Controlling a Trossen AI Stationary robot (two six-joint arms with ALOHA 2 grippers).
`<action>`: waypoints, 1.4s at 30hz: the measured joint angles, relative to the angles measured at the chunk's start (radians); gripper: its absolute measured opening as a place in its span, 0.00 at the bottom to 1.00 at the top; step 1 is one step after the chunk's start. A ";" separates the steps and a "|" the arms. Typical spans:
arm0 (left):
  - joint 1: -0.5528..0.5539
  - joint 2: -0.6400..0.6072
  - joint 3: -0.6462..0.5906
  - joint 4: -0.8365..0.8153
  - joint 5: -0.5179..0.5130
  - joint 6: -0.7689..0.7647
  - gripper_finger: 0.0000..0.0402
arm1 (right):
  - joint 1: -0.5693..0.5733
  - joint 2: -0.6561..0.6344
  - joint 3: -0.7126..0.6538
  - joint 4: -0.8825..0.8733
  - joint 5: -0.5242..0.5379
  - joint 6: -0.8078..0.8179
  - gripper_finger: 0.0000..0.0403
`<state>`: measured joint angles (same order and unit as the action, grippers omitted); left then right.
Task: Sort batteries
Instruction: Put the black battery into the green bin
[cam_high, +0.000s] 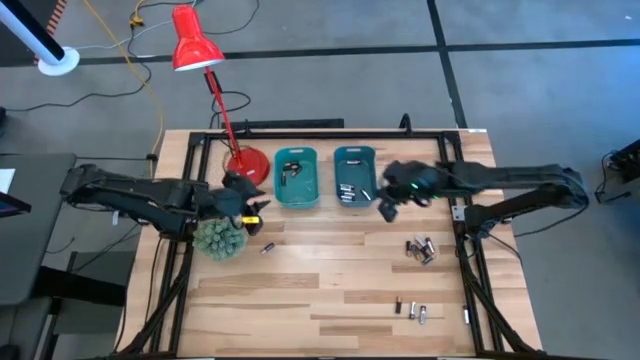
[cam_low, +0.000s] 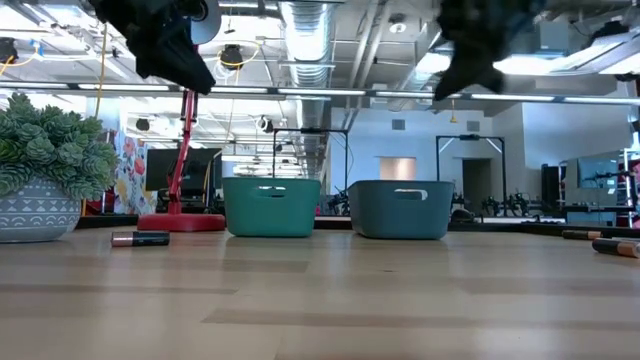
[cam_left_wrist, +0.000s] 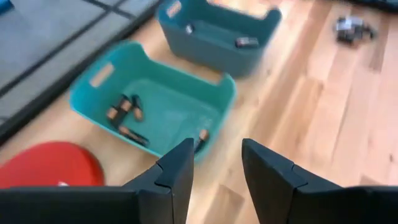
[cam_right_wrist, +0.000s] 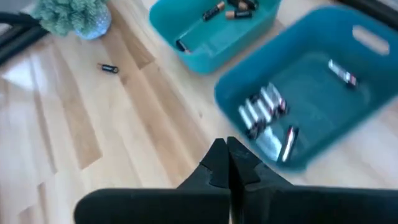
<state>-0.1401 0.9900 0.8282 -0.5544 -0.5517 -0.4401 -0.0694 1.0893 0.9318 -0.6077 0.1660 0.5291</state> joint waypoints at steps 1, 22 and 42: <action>-0.011 0.031 0.015 -0.019 0.007 -0.018 0.32 | 0.026 -0.038 -0.031 0.002 0.019 0.039 0.01; -0.039 0.554 0.197 -0.295 0.442 -0.431 0.31 | 0.333 -0.173 -0.189 0.013 0.204 0.312 0.01; -0.040 0.766 0.200 -0.278 0.476 -0.359 0.31 | 0.346 -0.173 -0.188 0.011 0.204 0.312 0.01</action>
<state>-0.1800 1.7559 1.0278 -0.8320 -0.0752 -0.7989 0.2764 0.9161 0.7437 -0.5964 0.3702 0.8413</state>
